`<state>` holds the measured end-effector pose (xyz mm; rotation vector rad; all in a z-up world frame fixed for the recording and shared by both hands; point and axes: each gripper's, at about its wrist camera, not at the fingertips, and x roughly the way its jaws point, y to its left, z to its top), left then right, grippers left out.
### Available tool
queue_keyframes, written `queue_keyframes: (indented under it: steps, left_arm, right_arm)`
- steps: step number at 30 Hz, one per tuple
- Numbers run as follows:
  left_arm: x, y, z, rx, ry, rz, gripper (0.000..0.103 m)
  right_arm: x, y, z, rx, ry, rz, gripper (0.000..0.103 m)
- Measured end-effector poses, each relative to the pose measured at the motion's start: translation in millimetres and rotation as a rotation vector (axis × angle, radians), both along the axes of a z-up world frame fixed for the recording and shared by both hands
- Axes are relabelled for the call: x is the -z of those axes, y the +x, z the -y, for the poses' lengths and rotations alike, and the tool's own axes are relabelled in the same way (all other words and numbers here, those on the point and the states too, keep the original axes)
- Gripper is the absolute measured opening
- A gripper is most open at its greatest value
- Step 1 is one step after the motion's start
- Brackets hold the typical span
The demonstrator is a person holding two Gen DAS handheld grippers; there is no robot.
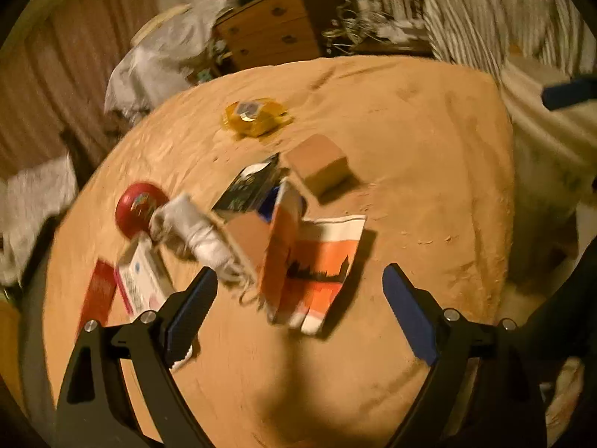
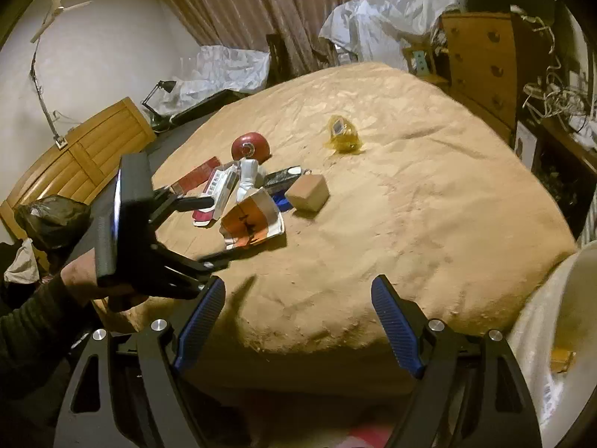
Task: Collect trash
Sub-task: 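Return both tools to the pile and grasp the orange paper with the left tool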
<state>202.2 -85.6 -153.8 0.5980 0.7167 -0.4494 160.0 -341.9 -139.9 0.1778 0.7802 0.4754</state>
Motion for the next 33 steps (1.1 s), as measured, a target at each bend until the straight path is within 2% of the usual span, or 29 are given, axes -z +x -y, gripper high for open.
queue_keyframes:
  steps: [4, 7, 11, 17, 24, 27, 33]
  left_arm:
    - [11, 13, 6, 0.013, 0.04, 0.005, 0.086]
    - [14, 20, 4, -0.005, 0.0, -0.021, 0.063]
    - [9, 17, -5, -0.027, -0.09, -0.027, 0.048]
    - [-7, -7, -30, -0.086, -0.234, -0.032, 0.046]
    - [-8, -25, -76, -0.245, -0.363, -0.056, 0.046]
    - [-1, -24, -91, -0.293, -0.391, -0.082, 0.046]
    - [8, -24, -103, -0.326, -0.412, -0.106, 0.046]
  right_arm:
    - [9, 14, -8, -0.01, 0.009, -0.022, 0.081]
    - [14, 25, -15, -0.018, 0.006, -0.035, 0.081]
    - [17, 35, -21, -0.025, 0.009, -0.038, 0.081]
    - [21, 58, -36, -0.042, 0.028, -0.048, 0.081]
    - [31, 102, -79, -0.062, 0.017, -0.07, 0.078]
    - [37, 128, -100, -0.039, -0.026, -0.073, 0.076]
    - [45, 170, -124, 0.03, -0.136, -0.077, 0.074]
